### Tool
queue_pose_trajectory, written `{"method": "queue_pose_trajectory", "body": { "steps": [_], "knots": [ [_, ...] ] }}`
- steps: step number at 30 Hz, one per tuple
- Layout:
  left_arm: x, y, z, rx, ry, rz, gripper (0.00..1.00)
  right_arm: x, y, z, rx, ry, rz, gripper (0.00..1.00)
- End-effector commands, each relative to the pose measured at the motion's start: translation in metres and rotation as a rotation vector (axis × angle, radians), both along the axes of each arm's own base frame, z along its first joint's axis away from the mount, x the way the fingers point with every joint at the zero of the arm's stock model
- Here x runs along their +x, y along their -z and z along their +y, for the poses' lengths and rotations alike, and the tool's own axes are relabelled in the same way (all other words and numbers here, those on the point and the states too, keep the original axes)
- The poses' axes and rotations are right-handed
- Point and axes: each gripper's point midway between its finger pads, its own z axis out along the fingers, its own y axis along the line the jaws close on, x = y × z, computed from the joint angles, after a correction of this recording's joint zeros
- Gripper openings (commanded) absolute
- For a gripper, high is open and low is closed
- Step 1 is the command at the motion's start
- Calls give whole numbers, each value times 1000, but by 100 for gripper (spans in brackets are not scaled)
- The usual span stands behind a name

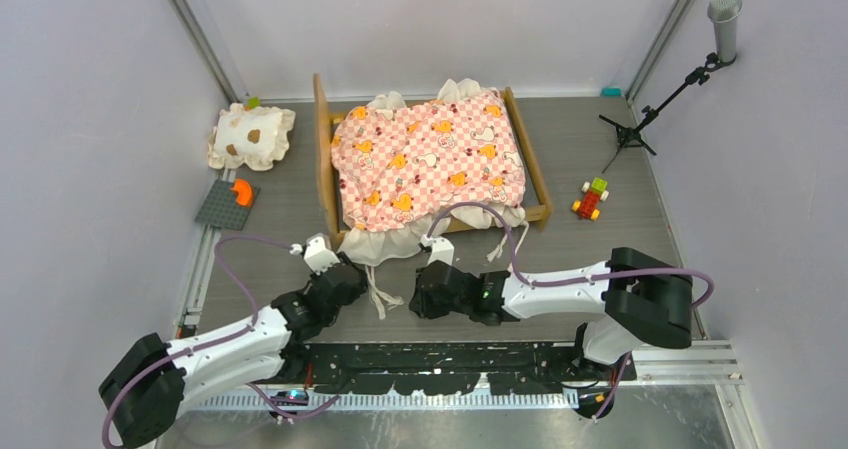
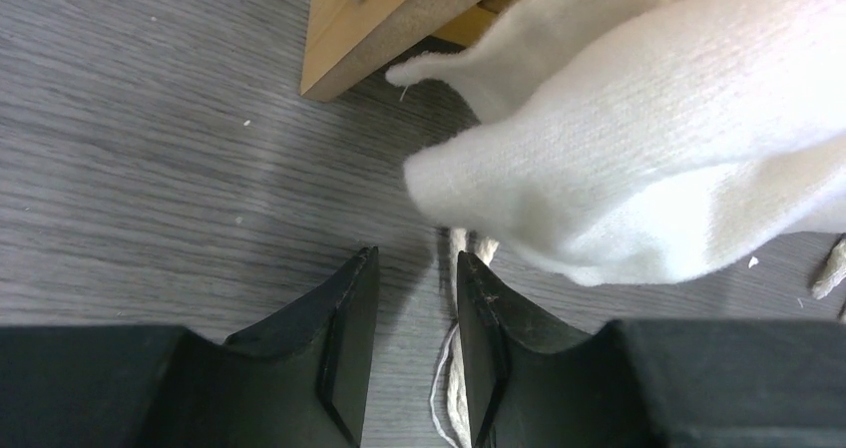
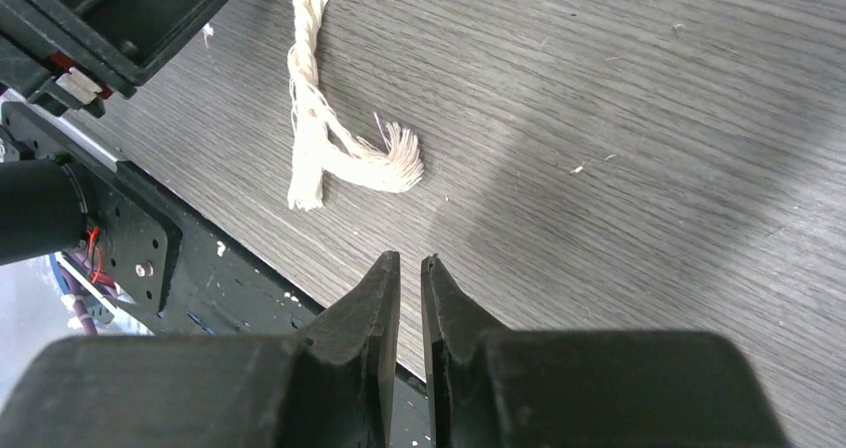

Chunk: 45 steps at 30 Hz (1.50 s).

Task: Set up the pet bed
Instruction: Cross the ropes on the bed frame.

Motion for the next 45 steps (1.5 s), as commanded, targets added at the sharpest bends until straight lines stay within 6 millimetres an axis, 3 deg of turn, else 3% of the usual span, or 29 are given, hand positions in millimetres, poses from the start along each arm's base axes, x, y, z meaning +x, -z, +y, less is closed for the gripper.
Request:
{"method": "queue_pose_trajectory", "body": {
  "steps": [1, 7, 14, 26, 37, 45],
  "knots": [
    [12, -5, -6, -32, -27, -42, 36, 1, -20, 7, 74, 13, -16, 19],
    [17, -2, -14, -53, -27, -39, 37, 0, -20, 2, 74, 19, -20, 19],
    [16, 5, -9, 12, -52, 9, 34, 1, -21, -2, 77, 31, -23, 19],
    [5, 37, -4, 89, -45, 123, 26, 0, -20, -7, 78, 40, -18, 19],
    [3, 39, -5, 102, -23, 131, 7, 3, -25, -13, 67, 48, -46, 19],
    [-9, 29, 18, 160, -42, 139, 3, 5, -29, 0, 67, 24, -53, 19]
  ]
}}
